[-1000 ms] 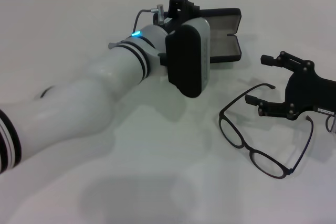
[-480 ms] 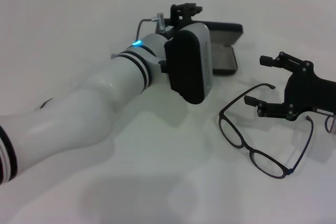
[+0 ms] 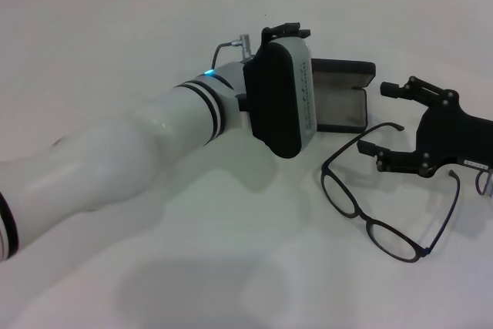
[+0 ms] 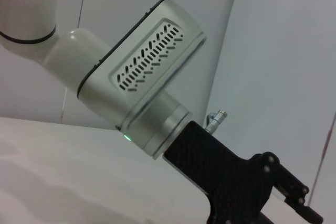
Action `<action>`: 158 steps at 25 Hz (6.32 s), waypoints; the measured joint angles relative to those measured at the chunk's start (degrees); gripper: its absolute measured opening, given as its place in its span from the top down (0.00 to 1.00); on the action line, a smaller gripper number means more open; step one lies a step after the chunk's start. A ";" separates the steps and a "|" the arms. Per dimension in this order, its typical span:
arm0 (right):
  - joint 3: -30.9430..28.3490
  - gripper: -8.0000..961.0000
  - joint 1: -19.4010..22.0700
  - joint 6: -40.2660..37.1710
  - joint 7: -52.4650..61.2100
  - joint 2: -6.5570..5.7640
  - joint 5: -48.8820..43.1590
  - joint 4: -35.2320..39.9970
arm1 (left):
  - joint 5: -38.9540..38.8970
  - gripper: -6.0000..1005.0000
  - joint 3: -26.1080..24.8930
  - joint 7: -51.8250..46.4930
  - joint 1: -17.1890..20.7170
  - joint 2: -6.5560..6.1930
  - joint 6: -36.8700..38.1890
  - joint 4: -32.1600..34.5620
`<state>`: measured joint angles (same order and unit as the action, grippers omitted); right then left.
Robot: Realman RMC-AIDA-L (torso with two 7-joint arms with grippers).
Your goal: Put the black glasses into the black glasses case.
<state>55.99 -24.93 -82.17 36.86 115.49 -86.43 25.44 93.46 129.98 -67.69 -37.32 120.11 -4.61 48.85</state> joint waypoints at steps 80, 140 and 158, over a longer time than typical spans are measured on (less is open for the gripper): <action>45.53 0.33 -15.42 -7.33 112.31 0.70 -53.30 51.00 | -81.65 0.44 -31.90 35.64 5.30 0.65 69.65 -35.65; 27.19 0.87 -9.89 -17.98 97.21 0.20 -45.95 57.80 | -83.38 0.45 -28.13 28.98 6.56 0.16 74.00 -35.17; -0.12 0.87 0.42 -29.80 52.34 0.42 -20.50 48.10 | -67.96 0.45 -28.61 3.93 -0.51 -6.19 92.30 -34.96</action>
<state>55.87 -24.51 -111.98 89.20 115.91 -106.92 73.54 25.50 101.37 -63.76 -37.84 113.92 87.68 13.89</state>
